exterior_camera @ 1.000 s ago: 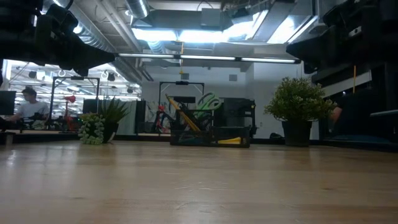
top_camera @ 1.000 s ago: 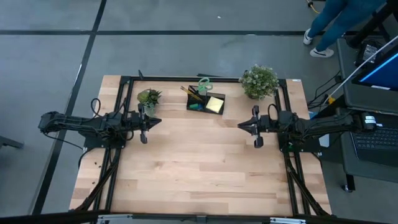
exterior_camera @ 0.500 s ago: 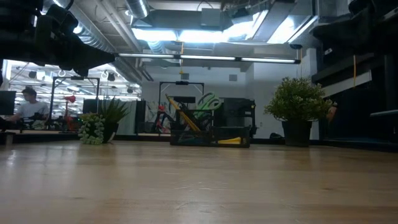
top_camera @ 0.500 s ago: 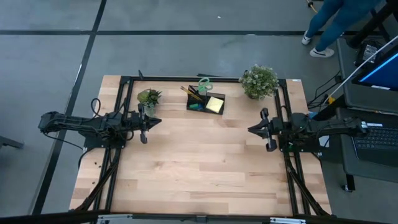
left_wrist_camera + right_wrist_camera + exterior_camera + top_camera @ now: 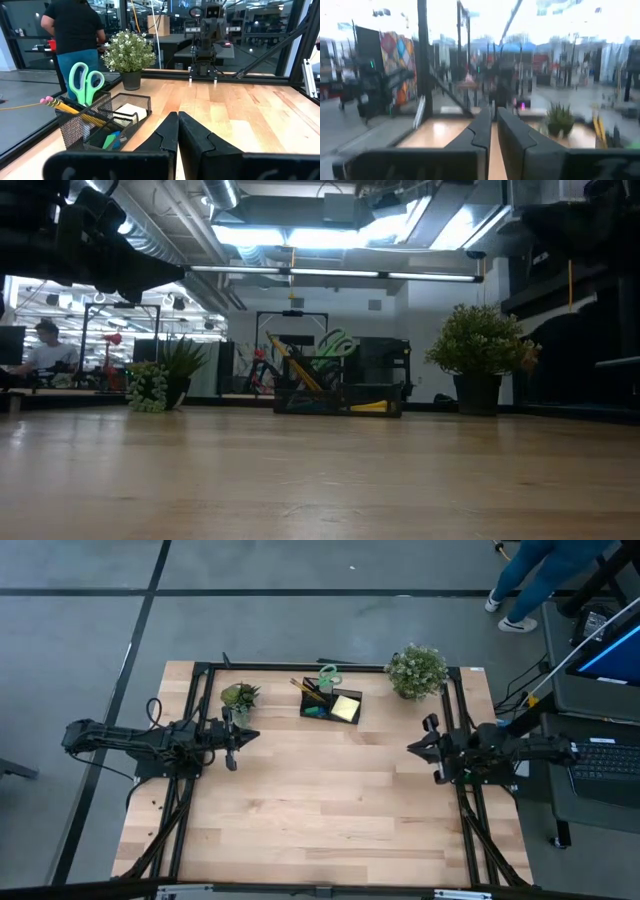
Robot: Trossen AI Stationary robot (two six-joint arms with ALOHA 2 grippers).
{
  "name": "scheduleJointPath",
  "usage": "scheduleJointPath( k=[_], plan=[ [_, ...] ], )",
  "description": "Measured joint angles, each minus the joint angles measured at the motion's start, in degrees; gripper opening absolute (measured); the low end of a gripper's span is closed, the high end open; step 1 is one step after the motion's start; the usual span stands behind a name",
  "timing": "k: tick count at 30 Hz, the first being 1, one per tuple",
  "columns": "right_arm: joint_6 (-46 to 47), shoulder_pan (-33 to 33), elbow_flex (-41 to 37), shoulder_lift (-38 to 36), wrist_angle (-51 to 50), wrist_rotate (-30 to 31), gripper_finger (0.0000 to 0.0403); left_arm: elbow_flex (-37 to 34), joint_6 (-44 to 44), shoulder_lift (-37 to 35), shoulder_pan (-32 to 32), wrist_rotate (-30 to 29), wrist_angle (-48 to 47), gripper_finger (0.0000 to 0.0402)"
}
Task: Pick and place office supplies into organizer
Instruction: Return To Home Position
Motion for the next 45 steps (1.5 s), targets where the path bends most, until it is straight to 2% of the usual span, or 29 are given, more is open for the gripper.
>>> scheduleJointPath(
  k=[45],
  plan=[
    [1.2,0.0,0.1,-1.3,-2.0,0.0,0.0034,0.0,0.0,0.0,0.0,0.0,-0.1,0.0008]
  ],
)
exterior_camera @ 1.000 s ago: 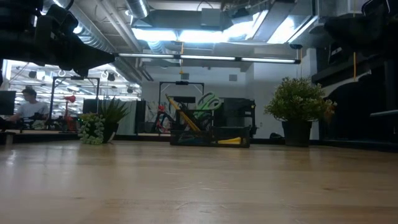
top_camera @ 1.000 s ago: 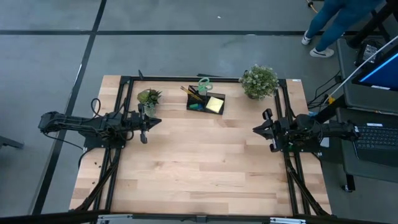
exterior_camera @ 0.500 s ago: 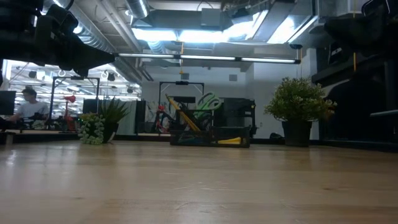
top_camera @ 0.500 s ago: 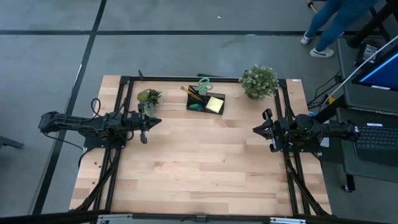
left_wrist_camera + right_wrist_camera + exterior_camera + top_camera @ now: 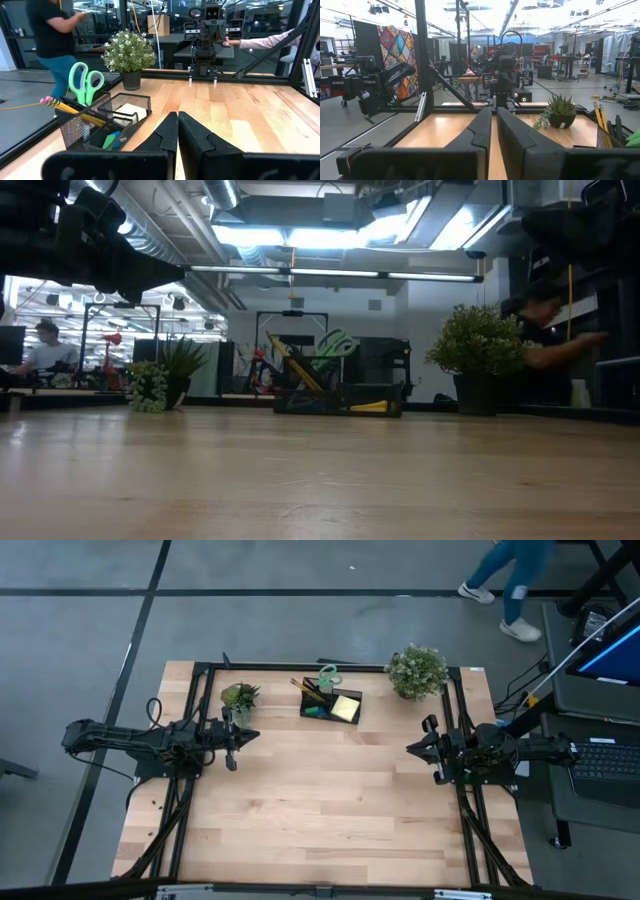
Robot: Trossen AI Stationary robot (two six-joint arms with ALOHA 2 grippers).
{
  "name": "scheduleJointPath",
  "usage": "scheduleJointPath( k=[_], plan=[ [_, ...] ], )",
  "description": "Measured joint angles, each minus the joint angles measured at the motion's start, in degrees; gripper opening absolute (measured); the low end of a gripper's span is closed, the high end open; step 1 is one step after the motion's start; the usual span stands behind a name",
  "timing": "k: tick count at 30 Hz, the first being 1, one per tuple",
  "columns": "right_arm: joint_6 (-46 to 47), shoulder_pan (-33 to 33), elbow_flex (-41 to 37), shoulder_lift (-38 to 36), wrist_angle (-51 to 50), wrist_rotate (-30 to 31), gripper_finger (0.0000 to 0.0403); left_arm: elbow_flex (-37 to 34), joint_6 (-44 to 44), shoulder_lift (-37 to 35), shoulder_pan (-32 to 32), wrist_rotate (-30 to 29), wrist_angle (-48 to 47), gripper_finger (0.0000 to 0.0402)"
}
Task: Pick and place office supplies into organizer
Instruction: Return To Home Position
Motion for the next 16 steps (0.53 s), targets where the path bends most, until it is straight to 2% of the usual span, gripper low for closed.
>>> scheduleJointPath(
  k=[16],
  plan=[
    [0.0,0.0,0.0,0.0,0.0,0.0,0.0034,0.0,0.0,0.0,0.0,0.0,0.0,0.0008]
  ],
)
